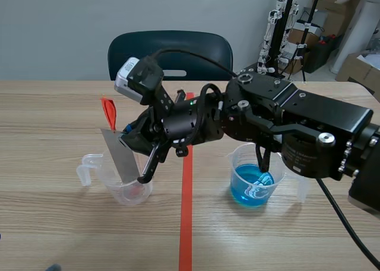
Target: Do the redox reaction experiment. put the plate into the left beaker
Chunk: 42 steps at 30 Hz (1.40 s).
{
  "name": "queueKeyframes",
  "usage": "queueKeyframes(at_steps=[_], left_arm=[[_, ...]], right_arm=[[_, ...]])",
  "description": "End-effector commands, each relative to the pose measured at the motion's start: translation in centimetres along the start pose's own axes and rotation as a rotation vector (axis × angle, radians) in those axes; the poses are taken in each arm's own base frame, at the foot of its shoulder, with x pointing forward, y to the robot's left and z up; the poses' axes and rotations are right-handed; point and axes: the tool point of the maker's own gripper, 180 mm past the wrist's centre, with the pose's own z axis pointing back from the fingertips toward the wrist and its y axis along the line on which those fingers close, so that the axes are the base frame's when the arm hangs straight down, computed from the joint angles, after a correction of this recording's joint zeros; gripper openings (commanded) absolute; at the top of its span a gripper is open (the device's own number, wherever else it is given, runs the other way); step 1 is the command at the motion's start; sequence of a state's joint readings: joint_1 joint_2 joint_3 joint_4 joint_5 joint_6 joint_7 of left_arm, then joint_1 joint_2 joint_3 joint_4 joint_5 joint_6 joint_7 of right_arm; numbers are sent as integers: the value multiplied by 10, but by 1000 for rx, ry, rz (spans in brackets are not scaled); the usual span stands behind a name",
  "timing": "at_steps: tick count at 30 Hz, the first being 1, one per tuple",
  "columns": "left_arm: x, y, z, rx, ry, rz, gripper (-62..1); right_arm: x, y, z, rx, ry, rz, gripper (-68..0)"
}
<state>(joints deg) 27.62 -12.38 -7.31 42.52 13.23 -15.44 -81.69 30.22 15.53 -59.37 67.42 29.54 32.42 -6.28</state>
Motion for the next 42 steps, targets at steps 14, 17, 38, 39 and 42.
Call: queueKeyframes(at_steps=[14,17,38,39,42], left_arm=[[8,4,-3,8,-37,-8,10],[8,4,-3,8,-37,-8,10],[8,4,-3,8,-37,-8,10],[8,4,-3,8,-37,-8,10],[8,4,-3,8,-37,-8,10]], right_arm=[[12,-5,-2,-6,-7,76,-223],[13,-13,-3,-58,-8,78,4],[12,-20,-2,-88,5,92,4],[13,-20,-2,-88,5,92,4],[13,-20,-2,-88,5,92,4]])
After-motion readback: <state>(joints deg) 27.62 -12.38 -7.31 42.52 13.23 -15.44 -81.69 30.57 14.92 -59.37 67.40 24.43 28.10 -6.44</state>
